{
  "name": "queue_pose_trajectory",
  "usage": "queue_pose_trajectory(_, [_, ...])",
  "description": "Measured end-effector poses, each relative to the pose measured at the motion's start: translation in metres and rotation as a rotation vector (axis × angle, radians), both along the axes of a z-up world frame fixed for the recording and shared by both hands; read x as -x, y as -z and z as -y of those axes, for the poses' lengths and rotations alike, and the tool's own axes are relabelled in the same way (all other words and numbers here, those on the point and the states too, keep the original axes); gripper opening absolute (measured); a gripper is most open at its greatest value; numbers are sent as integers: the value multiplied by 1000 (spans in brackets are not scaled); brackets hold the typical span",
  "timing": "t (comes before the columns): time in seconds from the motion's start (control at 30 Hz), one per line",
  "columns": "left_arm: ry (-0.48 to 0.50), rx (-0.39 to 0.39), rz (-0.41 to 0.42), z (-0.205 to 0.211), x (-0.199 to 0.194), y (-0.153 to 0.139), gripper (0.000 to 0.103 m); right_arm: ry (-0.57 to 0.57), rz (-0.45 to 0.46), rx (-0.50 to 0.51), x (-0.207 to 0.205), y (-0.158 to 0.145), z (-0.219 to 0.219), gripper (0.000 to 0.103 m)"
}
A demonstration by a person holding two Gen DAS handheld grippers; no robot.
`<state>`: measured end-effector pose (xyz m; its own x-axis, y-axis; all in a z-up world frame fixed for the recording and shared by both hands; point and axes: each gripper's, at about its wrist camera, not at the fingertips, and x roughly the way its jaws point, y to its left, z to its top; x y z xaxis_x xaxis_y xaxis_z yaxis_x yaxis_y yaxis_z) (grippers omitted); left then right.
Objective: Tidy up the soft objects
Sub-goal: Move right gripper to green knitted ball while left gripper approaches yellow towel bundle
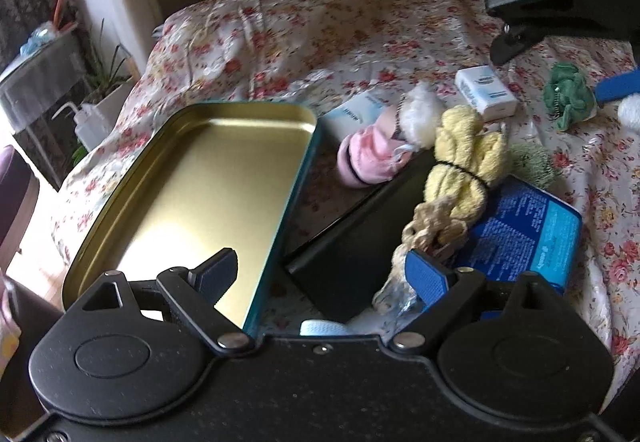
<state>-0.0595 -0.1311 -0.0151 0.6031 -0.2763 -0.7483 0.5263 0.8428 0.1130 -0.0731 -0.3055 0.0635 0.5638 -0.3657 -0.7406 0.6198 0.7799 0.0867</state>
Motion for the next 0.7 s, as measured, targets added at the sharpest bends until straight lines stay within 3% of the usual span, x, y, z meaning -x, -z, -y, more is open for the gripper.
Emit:
queue_pose_trajectory(0.13, [16, -3, 29, 8, 1, -4, 88, 43, 30, 84, 6, -7, 2, 103])
queue_pose_trajectory(0.4, [76, -3, 53, 28, -4, -16, 88, 80, 50, 115, 12, -7, 15, 103])
queue_pose_trajectory(0.7, [181, -21, 26, 51, -15, -29, 88, 26, 39, -69, 13, 2, 46, 102])
